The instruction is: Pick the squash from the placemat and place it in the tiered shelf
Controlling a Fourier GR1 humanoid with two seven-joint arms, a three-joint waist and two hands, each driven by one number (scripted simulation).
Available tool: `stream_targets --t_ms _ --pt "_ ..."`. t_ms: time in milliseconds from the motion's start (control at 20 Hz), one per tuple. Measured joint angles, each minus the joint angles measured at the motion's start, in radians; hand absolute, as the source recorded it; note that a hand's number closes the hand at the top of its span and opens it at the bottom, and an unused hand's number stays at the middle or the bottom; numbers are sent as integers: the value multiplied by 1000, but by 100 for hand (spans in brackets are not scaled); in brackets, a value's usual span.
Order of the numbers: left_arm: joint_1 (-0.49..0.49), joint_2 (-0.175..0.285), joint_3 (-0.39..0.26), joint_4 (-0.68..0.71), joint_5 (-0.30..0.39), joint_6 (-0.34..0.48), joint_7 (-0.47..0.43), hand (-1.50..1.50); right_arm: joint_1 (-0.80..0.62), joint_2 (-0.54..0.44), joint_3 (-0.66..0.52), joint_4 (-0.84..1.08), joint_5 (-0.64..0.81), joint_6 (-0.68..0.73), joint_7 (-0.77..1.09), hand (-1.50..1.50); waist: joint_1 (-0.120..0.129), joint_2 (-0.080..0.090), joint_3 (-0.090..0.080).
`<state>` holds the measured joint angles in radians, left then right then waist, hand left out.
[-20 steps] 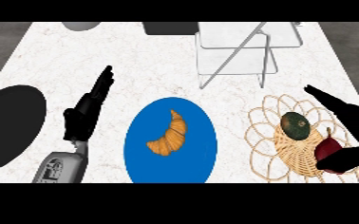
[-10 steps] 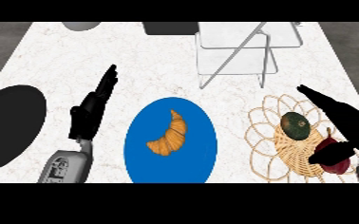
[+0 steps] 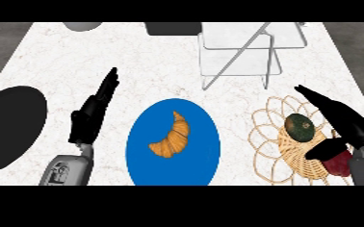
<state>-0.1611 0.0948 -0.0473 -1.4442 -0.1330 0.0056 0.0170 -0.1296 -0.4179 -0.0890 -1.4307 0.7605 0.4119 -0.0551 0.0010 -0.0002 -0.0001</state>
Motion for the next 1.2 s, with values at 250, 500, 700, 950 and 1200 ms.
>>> stream_targets --t_ms 250,500,700,950,1200 --pt "-26 2 23 25 3 -17 -10 0 9 23 7 63 38 -46 -56 -150 -1 0 0" --pt "-5 -8 19 -16 -4 -19 11 0 -20 30 13 120 68 -50 -76 150 0 0 0" --pt "-16 -16 21 -8 -9 -17 18 0 -6 13 35 131 109 -63 -121 150 0 0 0" --pt "-3 -26 18 -20 -14 -16 19 0 0 15 44 136 157 -126 -172 150 0 -2 -2" --pt "-6 -17 31 -19 -10 -33 20 0 38 47 41 75 158 -137 -170 150 -3 -1 -1"
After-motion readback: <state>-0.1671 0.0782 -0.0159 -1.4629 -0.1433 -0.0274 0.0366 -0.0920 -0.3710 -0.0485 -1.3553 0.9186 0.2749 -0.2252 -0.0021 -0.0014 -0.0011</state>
